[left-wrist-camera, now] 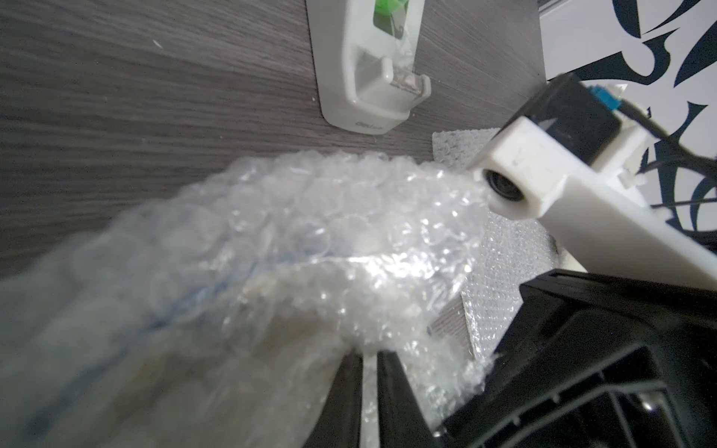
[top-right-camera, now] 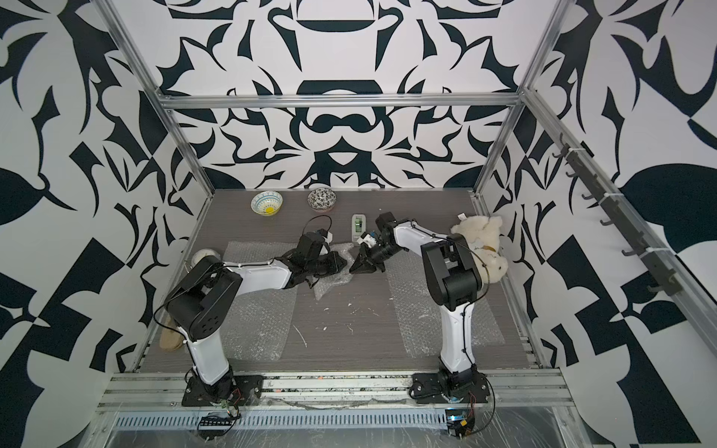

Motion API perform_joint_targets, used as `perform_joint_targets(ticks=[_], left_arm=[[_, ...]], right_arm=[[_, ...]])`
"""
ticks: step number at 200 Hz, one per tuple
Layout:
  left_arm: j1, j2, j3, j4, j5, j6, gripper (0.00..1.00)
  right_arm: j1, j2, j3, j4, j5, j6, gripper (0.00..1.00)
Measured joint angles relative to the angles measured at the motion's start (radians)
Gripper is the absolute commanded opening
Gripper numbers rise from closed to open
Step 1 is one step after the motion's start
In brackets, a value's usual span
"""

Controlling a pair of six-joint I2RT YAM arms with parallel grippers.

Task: Wrap bowls in bubble wrap
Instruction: Stick the tape on the bubble wrap.

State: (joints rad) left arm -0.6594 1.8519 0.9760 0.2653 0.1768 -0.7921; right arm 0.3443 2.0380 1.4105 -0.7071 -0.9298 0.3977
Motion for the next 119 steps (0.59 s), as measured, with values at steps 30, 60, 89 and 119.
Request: perform_joint_targets(ticks=[30, 60, 89, 119], left_arm=[[0.004, 0.000, -0.002, 0.001, -0.001, 0.000, 0.13], [0.004, 0.000, -0.002, 0.001, -0.001, 0.000, 0.13], [0.004, 0.000, -0.002, 0.000, -0.001, 0.000, 0.13], [0.004, 0.000, -0.002, 0.000, -0.001, 0.000, 0.13]], right_arm=[[-0.005, -0.008, -0.008, -0.038, 0.021, -0.010, 0.16], [-0.007, -0.008, -0.019, -0.049, 0.042, -0.016, 0.13], [-0.009, -0.008, -0.033, -0.042, 0.050, -0.012, 0.08], [-0.009, -0.007, -0.036, -0.006, 0.048, 0.000, 0.07]])
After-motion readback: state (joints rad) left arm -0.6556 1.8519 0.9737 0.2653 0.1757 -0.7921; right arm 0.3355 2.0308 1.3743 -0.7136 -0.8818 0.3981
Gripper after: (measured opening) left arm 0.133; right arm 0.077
